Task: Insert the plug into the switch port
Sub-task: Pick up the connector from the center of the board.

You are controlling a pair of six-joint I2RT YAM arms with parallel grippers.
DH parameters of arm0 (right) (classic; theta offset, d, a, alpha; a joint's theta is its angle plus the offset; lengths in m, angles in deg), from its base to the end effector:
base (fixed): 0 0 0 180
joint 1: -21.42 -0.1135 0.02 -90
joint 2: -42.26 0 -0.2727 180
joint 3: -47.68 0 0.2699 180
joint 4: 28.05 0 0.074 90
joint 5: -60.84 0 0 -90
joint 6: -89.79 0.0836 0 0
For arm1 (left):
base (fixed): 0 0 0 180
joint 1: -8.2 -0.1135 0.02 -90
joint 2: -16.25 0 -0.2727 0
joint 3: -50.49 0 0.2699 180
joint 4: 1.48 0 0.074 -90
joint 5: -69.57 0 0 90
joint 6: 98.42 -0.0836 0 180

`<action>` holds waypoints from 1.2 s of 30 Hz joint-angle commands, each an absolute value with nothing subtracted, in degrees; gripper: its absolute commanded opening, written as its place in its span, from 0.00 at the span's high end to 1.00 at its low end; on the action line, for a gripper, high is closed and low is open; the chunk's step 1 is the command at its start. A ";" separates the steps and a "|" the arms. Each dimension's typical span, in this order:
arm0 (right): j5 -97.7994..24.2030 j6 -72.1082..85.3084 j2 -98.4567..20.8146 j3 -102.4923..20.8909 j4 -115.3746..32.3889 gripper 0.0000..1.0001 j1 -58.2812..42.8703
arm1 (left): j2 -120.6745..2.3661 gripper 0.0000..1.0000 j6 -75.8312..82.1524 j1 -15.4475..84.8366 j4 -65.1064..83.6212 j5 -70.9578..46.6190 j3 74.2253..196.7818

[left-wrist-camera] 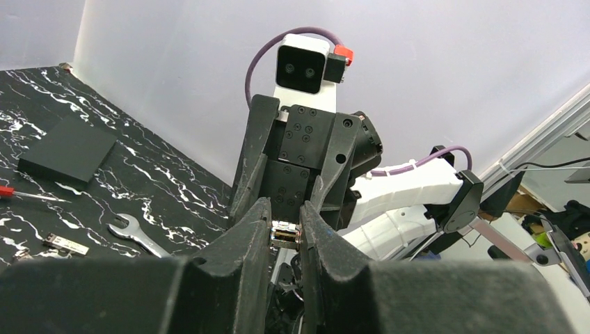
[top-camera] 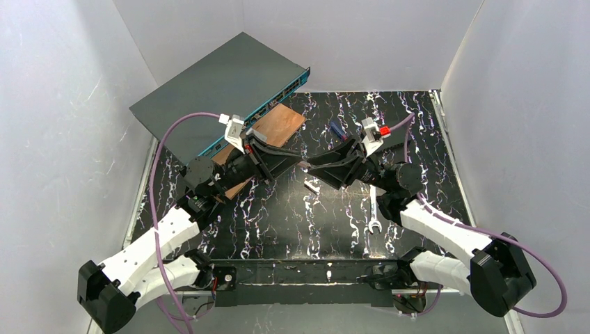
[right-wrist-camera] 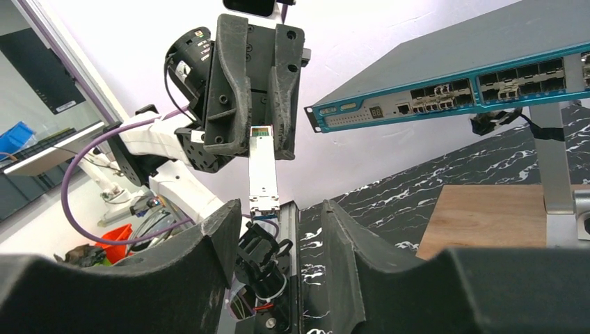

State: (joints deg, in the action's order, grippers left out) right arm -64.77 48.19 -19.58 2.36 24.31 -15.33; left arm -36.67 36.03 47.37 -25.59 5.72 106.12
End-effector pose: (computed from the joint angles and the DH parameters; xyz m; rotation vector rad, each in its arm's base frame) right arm 0.1833 0.1976 0.3603 -0.5416 1.0953 1.6138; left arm 0.1769 -0.1916 0.4111 0.4018 1.2330 -1.5252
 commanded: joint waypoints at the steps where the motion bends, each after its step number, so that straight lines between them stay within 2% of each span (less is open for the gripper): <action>1: -65.70 49.34 -19.69 -0.22 30.14 0.48 -15.05 | -36.74 1.00 36.58 47.57 -29.63 7.05 106.14; 15: -65.63 51.35 -21.11 0.26 34.16 0.66 -15.03 | -37.20 1.00 37.17 47.90 -30.04 7.56 105.87; 22: -65.63 50.62 -20.94 0.43 33.42 0.90 -15.01 | -36.74 0.99 37.21 47.88 -29.99 6.82 105.21; 24: -65.55 49.72 -20.62 0.38 32.13 0.99 -15.01 | -36.07 0.91 36.76 47.92 -29.95 5.86 104.53; 28: -65.13 46.49 -19.24 -0.09 26.76 0.99 -15.04 | -33.51 0.75 33.17 47.92 -22.98 1.54 105.13; 36: -63.75 36.90 -16.32 -2.37 12.87 0.99 -15.05 | -28.42 0.37 21.77 47.83 7.84 -13.99 116.99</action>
State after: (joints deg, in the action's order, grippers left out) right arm -65.12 43.51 -18.58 1.51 18.89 -15.33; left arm -31.10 29.38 47.70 -8.69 -3.50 109.00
